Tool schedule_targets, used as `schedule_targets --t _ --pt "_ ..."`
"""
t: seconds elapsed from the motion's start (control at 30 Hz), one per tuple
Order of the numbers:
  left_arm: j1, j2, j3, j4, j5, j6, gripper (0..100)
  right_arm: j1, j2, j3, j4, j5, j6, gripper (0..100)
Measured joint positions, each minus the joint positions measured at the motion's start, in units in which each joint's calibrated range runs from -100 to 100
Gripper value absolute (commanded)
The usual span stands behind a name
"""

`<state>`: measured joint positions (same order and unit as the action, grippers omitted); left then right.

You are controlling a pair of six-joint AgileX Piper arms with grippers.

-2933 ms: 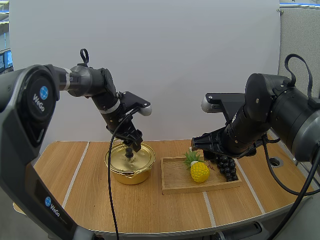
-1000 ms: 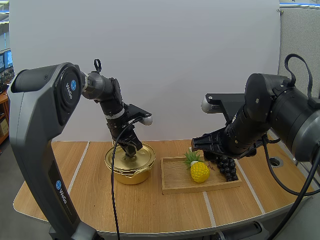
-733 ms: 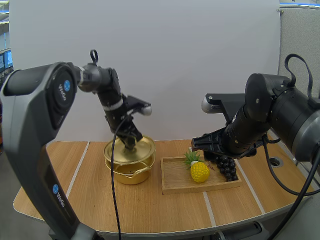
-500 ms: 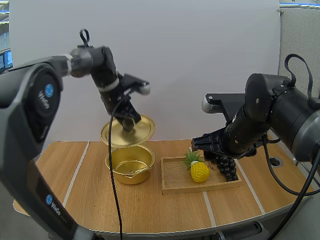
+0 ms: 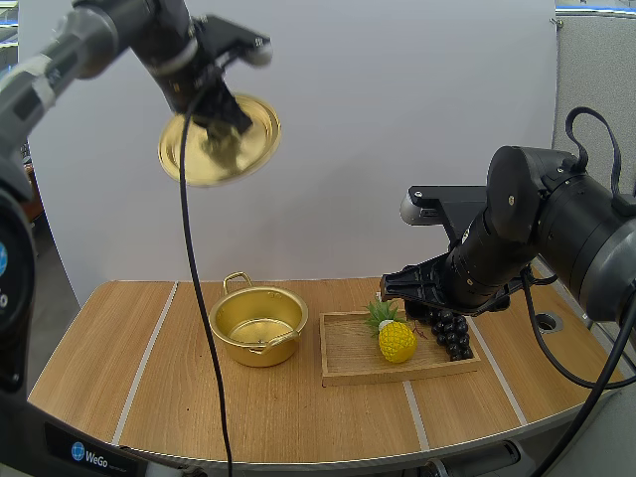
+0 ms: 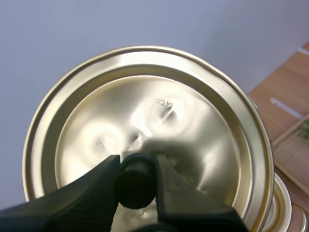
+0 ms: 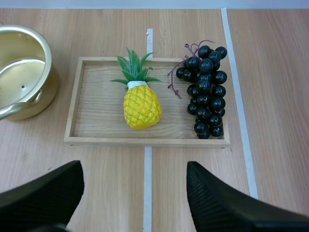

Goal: Open the pot, put the grape inside, and close it

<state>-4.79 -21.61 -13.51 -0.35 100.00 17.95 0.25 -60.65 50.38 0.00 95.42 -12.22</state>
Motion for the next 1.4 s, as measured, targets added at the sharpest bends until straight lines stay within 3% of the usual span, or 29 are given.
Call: schedule_targets --t 0.27,0.57,0.87,1.07,1.4 --pt "0.00 -0.78 -16.10 0.65 0.00 -3.18 0 0.00 0.00 0.00 0.00 0.00 0.09 100" --pt "0.00 -0.93 -25.08 0.65 0.00 -4.62 0 0.00 0.00 0.00 -0.73 0.00 0.09 100" --pt "0.00 -0.95 -26.13 0.65 -0.72 -4.62 0 0.00 0.87 0.00 -10.97 -1.95 6.23 100" --pt "0.00 -0.95 -26.13 0.65 -0.89 -4.62 0 0.00 9.50 0.00 -16.69 -4.60 8.96 100" --pt "0.00 -0.95 -26.13 0.75 -1.24 -4.62 0 -0.73 24.56 -5.50 -17.23 -14.70 9.14 100"
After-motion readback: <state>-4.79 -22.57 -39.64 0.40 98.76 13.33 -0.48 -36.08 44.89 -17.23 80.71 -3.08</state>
